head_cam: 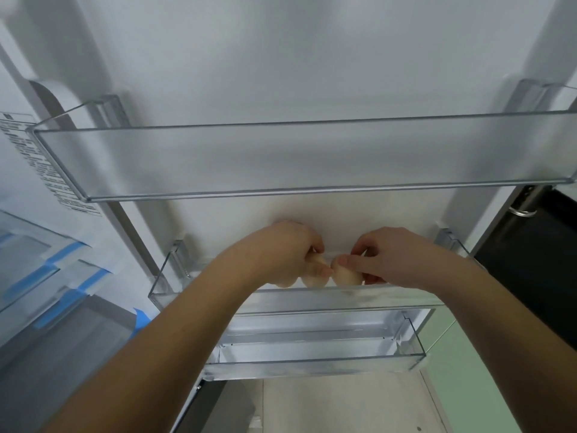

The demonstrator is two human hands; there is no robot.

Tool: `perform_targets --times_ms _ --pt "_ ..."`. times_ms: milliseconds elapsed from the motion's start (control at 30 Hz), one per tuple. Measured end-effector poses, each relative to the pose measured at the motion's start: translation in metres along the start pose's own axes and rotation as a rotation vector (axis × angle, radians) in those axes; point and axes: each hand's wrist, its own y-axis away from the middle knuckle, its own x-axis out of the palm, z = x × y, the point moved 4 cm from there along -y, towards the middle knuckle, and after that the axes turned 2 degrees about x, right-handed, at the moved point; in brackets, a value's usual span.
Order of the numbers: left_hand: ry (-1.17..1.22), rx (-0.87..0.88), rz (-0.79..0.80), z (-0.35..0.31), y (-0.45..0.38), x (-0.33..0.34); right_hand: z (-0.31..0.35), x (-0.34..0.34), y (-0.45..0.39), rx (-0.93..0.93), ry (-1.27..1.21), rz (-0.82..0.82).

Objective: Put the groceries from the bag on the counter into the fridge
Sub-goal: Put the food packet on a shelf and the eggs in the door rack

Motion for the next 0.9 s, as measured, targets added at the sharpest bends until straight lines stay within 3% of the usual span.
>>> perform_targets --times_ms 467,733,900 --pt "0.097 -0.050 -0.120 0.001 0.011 -0.005 0.001 -0.003 0.003 -0.007 -0.047 0.010" --pt "0.100 -0.059 -0.334 0.009 0.039 -0.004 0.009 -0.016 0.017 -0.038 0.057 -0.136" --pt "-0.026 -0.064 -0.514 0.015 0.055 -0.001 0.021 -0.009 0.030 -0.139 0.147 -0.200"
